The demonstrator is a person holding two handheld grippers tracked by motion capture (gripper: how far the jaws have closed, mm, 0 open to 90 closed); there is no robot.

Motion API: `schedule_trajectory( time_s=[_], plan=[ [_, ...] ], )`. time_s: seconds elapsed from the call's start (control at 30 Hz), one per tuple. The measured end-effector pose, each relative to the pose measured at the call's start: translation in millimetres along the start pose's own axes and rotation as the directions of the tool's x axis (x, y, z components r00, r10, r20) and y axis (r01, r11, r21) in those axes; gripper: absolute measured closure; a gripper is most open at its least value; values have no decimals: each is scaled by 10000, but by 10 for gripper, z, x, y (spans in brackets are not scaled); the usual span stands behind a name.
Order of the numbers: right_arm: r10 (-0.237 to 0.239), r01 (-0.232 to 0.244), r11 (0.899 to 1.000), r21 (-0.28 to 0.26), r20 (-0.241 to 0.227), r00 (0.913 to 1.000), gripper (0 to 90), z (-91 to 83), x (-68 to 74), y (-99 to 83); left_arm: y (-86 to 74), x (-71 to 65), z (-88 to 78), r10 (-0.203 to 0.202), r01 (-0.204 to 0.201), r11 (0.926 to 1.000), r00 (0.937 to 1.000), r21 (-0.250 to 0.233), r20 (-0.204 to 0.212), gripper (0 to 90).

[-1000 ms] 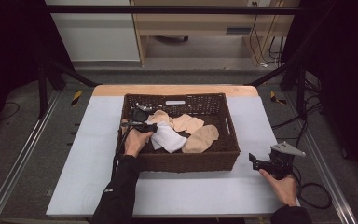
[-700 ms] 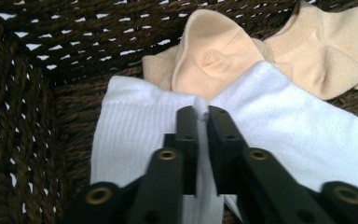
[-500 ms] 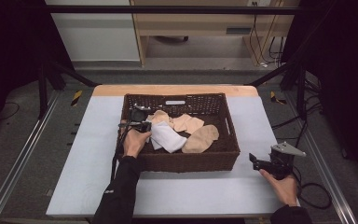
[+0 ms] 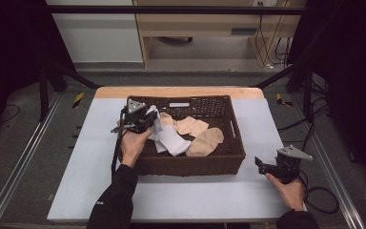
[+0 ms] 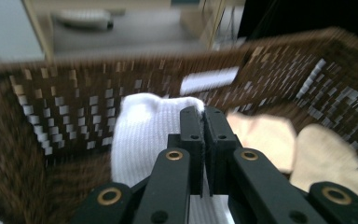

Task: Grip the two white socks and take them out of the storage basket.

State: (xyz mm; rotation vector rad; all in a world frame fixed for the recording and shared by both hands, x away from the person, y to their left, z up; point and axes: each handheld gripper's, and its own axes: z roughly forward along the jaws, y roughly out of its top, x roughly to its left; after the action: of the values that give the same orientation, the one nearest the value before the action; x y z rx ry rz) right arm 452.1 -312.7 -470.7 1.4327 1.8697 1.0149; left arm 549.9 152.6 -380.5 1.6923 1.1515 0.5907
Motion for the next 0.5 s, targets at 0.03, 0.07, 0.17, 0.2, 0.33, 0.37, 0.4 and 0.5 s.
schedule_trajectory(
  time_s=[0.03, 0.07, 0.17, 0.2, 0.33, 0.37, 0.4, 0.5],
  plan=[
    [8, -8, 10000, -3, -8, 10000, 68, -1, -1, 0, 24, -13, -37, 10, -9, 9998, 10000, -205, 88, 869],
    [-11, 11, 10000, -29, -8, 10000, 68, -3, -3, 0, 48, -29, -73, 51, -46, 9992, 9999, -408, 125, 870],
    [40, -40, 10000, -34, -19, 10000, 68, -6, -4, 1, 115, -74, -179, 180, -150, 9959, 9993, -890, 330, 870],
    [37, -37, 10000, -32, -15, 10000, 68, -6, -4, 2, 136, -90, -216, 192, -146, 9941, 9989, -1074, 417, 870],
    [54, -54, 10000, -2, -25, 10000, 68, -9, 1, 2, 224, -143, -355, 247, -136, 9875, 9973, -1572, 690, 870],
    [56, -56, 10000, 2, -30, 10000, 69, -10, 1, 2, 242, -152, -387, 279, -156, 9852, 9972, -1709, 700, 870],
    [39, -39, 10000, -11, -12, 10000, 68, -9, 0, 1, 259, -159, -417, 320, -184, 9833, 9969, -1813, 722, 870],
    [51, -51, 10000, 10, -28, 10000, 68, -9, 1, 2, 306, -160, -507, 367, -192, 9767, 9963, -2136, 782, 871]
  ],
)
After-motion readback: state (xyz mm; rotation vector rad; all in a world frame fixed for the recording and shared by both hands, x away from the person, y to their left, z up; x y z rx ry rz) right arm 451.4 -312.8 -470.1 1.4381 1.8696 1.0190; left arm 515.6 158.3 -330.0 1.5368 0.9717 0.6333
